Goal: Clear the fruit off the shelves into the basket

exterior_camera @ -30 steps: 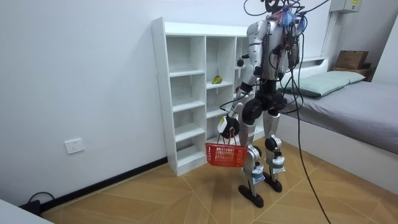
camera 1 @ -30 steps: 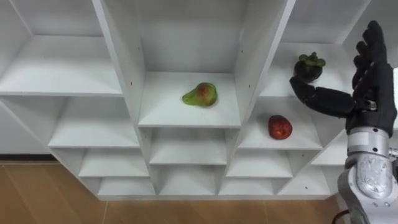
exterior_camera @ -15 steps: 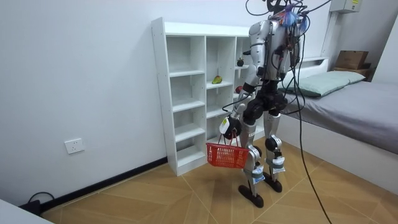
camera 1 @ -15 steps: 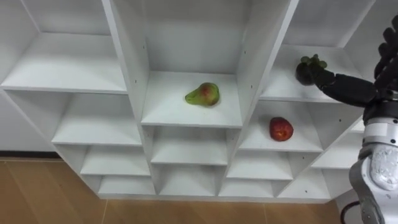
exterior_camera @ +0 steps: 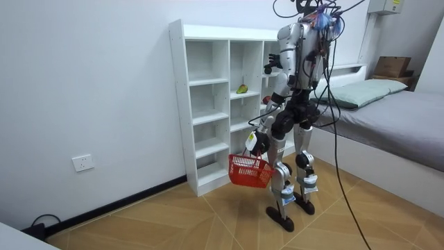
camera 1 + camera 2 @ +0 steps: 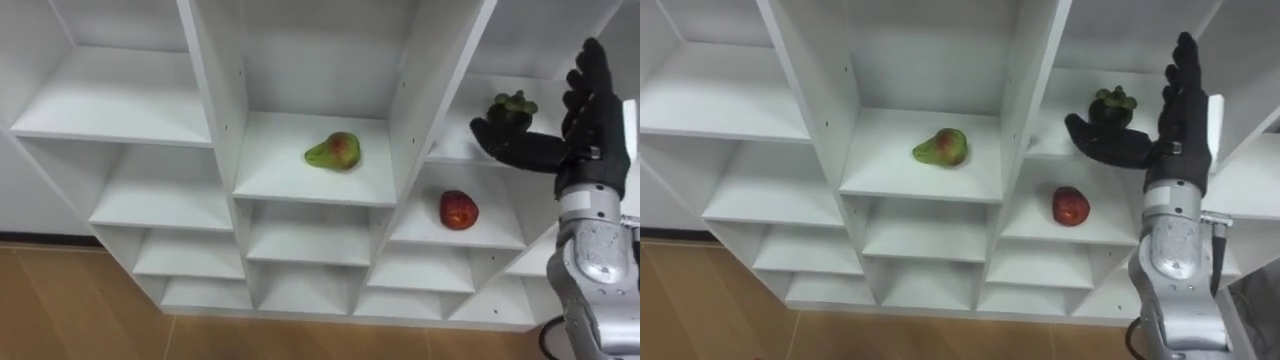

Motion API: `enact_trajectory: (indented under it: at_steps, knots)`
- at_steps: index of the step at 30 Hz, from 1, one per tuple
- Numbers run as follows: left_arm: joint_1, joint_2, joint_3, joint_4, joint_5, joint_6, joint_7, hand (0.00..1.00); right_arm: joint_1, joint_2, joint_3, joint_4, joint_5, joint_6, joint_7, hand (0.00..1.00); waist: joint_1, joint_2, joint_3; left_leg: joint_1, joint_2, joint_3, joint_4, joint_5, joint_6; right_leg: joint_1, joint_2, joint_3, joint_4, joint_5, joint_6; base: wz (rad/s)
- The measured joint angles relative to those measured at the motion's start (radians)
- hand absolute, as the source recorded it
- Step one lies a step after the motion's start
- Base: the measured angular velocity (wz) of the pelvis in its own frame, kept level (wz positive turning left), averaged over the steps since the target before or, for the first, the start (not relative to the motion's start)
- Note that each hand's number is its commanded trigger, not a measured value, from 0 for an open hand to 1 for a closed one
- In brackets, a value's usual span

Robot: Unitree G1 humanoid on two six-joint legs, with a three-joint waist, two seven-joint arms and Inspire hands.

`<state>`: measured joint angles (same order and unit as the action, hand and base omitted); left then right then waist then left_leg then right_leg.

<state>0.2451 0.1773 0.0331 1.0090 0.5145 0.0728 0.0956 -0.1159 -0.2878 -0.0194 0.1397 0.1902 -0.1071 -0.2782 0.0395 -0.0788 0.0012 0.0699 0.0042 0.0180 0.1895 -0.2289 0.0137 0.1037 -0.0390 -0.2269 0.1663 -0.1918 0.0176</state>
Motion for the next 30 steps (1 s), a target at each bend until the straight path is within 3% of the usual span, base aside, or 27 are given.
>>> enact_trajectory:
  at_steps: [7, 17, 24, 30]
  knots:
    - [0.004, 0.000, 0.000, 0.000, 0.000, 0.017, 0.000, 1.00, -0.015, 0.000, -0.001, 0.008, -0.001, 0.022, 0.028, 0.00, 0.019, -0.011, 0.0023, -0.006, -0.002, -0.022, 0.001, 0.001, 0.001, 0.002, -0.003, -0.023, 0.000, 0.000, 0.000, 0.08]
    - [0.007, 0.000, 0.002, -0.008, 0.000, 0.032, 0.000, 1.00, -0.072, -0.007, -0.002, 0.110, -0.006, 0.041, 0.043, 0.00, 0.020, -0.002, 0.0089, -0.012, -0.003, -0.024, 0.007, 0.001, 0.000, 0.001, -0.003, -0.024, 0.000, 0.000, 0.000, 0.01]
    - [0.009, 0.001, 0.005, -0.009, 0.000, 0.033, -0.008, 1.00, -0.108, -0.050, -0.003, 0.186, 0.005, 0.045, 0.049, 0.00, 0.020, -0.002, 0.0081, -0.011, -0.003, -0.025, 0.010, 0.001, 0.000, 0.003, -0.003, -0.026, 0.000, 0.000, 0.000, 0.00]
    - [0.009, 0.010, 0.005, -0.009, 0.000, 0.037, -0.019, 1.00, -0.108, -0.073, -0.004, 0.203, 0.003, 0.046, 0.048, 0.00, 0.016, 0.004, 0.0018, -0.008, -0.004, -0.031, 0.011, 0.001, 0.000, 0.011, -0.003, -0.030, 0.000, 0.000, 0.000, 0.03]
